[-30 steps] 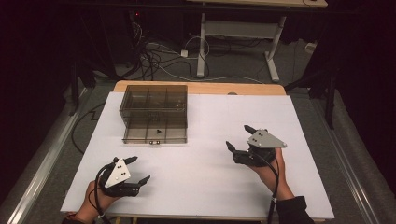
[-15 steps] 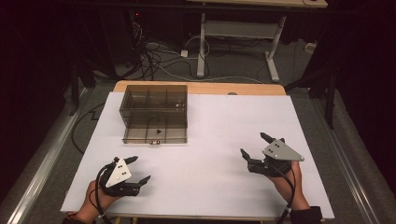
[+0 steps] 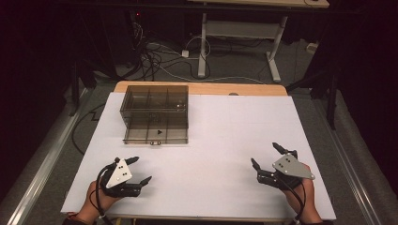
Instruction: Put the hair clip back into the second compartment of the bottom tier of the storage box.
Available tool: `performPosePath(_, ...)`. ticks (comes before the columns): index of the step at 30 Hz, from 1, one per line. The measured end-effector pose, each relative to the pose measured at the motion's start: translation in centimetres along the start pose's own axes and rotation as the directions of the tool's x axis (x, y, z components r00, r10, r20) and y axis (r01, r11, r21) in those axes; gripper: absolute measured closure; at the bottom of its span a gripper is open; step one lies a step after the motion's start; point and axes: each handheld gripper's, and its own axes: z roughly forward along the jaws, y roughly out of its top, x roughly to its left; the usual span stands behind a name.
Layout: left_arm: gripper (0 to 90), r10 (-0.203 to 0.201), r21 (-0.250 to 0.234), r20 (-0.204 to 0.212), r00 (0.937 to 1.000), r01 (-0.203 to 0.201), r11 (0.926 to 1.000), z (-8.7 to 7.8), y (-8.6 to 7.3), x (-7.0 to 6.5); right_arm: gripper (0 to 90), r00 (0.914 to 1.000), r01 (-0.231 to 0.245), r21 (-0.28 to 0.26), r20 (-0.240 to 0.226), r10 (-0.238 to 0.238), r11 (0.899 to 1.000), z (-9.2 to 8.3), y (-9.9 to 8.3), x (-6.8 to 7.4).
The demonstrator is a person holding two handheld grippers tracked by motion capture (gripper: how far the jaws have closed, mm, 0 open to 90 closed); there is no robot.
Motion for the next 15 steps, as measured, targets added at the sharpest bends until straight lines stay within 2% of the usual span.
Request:
performPosePath(8,19.7,0.002,-0.006,-0.004,1.0,-0.002,1.0,-0.1,0.2,-0.1,15.8,0.9999,-0.009,0.003,0.014,0.009,1.0,-1.3,-2.1,-0.1)
performPosePath(12,19.7,0.002,-0.007,-0.007,1.0,-0.002,1.0,0.0,0.2,-0.1,15.8,0.9996,-0.028,0.002,0.002,0.028,1.0,-1.9,-3.2,-0.2)
performPosePath(15,19.7,0.003,-0.005,-0.004,1.0,-0.003,1.0,0.0,0.2,-0.2,15.8,0.9999,-0.012,0.015,-0.004,0.012,1.0,-2.3,-3.9,0.0)
